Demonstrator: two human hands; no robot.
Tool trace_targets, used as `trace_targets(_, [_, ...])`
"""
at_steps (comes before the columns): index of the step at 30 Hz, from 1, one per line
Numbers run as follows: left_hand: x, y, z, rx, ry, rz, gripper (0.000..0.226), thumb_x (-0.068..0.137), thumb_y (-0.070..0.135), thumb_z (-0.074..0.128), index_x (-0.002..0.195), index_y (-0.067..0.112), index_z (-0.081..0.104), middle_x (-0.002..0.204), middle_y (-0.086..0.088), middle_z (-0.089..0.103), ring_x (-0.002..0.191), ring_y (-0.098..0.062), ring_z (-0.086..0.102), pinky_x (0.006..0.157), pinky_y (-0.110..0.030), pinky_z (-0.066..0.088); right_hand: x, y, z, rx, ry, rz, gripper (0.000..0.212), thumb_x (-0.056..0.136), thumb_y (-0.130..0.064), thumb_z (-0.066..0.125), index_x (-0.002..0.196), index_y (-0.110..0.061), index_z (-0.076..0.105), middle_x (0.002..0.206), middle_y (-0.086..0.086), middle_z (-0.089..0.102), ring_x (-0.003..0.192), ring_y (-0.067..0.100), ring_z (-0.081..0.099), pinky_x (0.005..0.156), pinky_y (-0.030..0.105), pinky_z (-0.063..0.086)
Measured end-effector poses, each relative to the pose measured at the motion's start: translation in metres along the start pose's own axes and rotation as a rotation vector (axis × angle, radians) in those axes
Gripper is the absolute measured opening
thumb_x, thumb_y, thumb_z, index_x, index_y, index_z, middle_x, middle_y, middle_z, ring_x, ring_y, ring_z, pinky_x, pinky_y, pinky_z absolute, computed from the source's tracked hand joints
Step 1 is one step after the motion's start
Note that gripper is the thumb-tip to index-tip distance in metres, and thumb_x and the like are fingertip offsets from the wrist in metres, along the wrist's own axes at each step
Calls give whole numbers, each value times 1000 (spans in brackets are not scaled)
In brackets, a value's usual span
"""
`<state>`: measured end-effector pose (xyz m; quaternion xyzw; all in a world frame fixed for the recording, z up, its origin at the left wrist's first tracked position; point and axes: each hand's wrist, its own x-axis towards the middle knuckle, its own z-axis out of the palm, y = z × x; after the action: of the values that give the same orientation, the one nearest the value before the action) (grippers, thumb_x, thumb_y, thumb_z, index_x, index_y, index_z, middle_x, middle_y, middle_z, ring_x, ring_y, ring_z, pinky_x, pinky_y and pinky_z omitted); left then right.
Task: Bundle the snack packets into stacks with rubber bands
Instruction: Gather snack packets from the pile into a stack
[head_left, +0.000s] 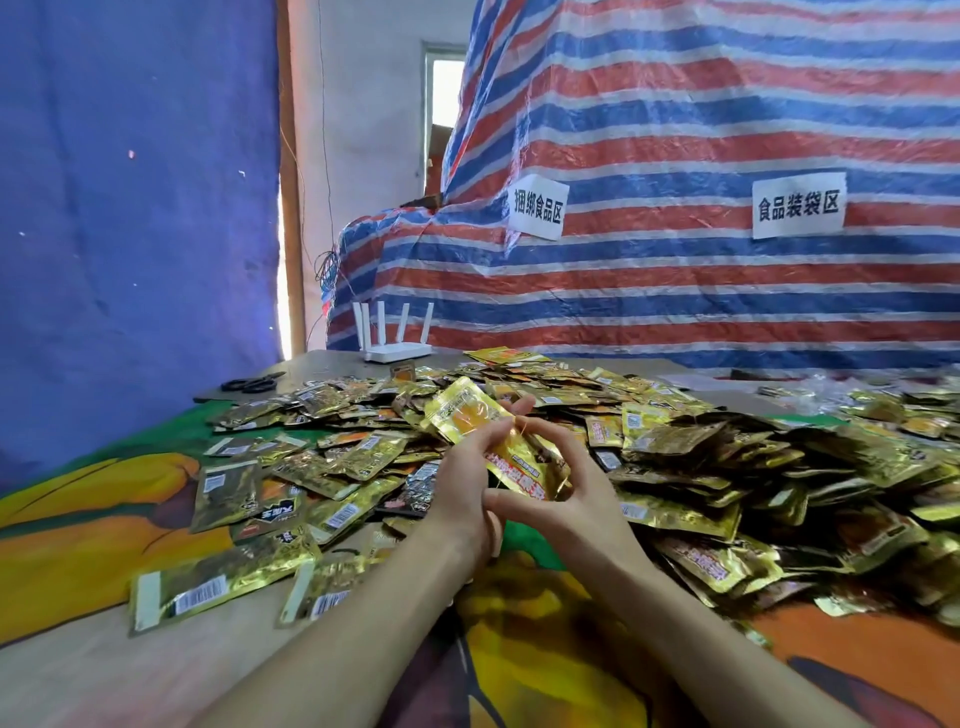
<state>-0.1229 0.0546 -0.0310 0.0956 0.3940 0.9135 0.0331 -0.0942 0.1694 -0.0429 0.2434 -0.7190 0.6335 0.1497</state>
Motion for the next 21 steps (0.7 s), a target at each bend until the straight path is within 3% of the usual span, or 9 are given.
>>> trace_targets(2, [-1, 1, 0, 31, -34, -2, 33, 98, 27, 48, 113, 21, 77, 113, -6, 75, 99, -24, 73, 73, -37, 61, 1, 4, -1, 1, 25, -34, 65, 71, -3, 88, 123, -31, 61, 104, -33, 66, 98, -12, 64, 76, 6, 49])
trace_targets(7, [-3, 3, 0, 51, -55, -9, 35, 99, 26, 45, 106, 23, 79, 114, -1, 75, 100, -21, 73, 73, -36, 61, 2, 11, 2, -10, 60, -56, 63, 72, -7, 88, 121, -33, 57, 117, -12, 65, 100, -2, 67, 80, 14, 54])
trace_targets(12, [-3, 1, 3, 57, -67, -33, 35, 98, 23, 47, 98, 17, 81, 109, -5, 76, 98, -23, 74, 74, -38, 61, 2, 10, 4, -85, 133, -66, 64, 59, -41, 83, 115, -35, 55, 113, -8, 65, 99, 6, 69, 83, 27, 59])
trace_targets(14, [-4, 2, 4, 22, -92, -26, 34, 96, 23, 49, 98, 15, 81, 112, -6, 75, 100, -25, 73, 76, -40, 62, 3, 12, 4, -83, 138, -53, 67, 56, -42, 85, 117, -34, 56, 113, -6, 67, 100, 8, 69, 85, 31, 60])
trace_targets(18, [-8, 3, 3, -26, -165, -26, 31, 85, 23, 52, 83, 18, 83, 104, -5, 77, 95, -25, 75, 73, -40, 62, 4, 18, 2, -22, 88, 21, 62, 63, -28, 95, 111, -28, 56, 98, -10, 72, 88, 2, 72, 72, 17, 56])
trace_targets(21, [-8, 5, 2, -51, -152, -42, 32, 83, 22, 54, 96, 14, 82, 109, -6, 76, 96, -26, 74, 71, -42, 62, 2, 18, 1, -25, 55, 29, 60, 67, -32, 94, 113, -29, 55, 94, -21, 71, 86, -3, 71, 69, 12, 53])
